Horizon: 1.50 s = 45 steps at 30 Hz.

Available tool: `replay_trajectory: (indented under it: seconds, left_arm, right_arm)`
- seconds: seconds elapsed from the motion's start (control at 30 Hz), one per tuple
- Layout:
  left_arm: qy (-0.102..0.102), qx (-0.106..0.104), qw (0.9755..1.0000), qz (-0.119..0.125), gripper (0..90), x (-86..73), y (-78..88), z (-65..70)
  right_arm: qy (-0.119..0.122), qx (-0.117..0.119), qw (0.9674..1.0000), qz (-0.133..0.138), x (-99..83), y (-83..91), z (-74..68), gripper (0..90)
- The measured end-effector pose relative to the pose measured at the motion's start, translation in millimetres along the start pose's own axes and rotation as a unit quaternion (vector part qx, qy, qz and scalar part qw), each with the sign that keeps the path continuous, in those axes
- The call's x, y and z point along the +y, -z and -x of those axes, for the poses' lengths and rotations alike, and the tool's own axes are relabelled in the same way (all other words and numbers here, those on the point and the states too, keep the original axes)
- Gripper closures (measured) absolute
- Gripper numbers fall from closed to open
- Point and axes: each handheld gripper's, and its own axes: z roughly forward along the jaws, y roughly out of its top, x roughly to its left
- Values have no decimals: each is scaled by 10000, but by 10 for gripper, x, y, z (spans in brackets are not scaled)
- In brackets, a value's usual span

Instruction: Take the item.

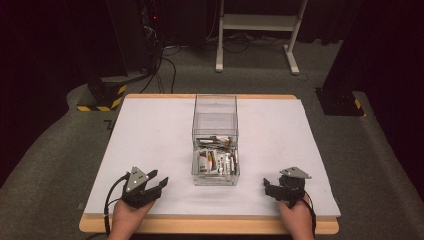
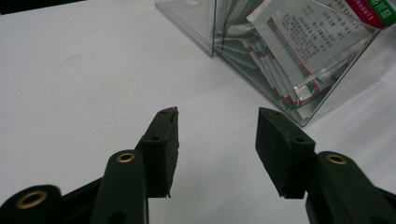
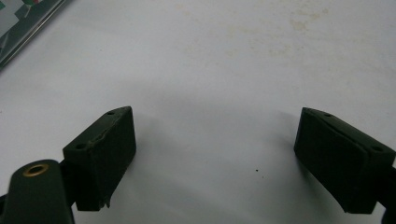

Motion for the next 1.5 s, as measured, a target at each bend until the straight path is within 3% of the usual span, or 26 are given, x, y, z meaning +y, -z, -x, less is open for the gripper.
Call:
replay_trajectory:
  seconds: [0.4,0.87,1.5]
  left_arm:
    - [91,-104,9998,162,493,85,-6,88]
    - [-37,-190,9994,270,493,224,-58,266]
    - [-52,-375,9985,394,495,354,-98,424]
  right_arm:
    - [14,0,10000,4,-1,0,2,127]
    - [1,1,10000,1,-1,1,0,127]
    - [7,1,10000,5,-3,2,-1,127]
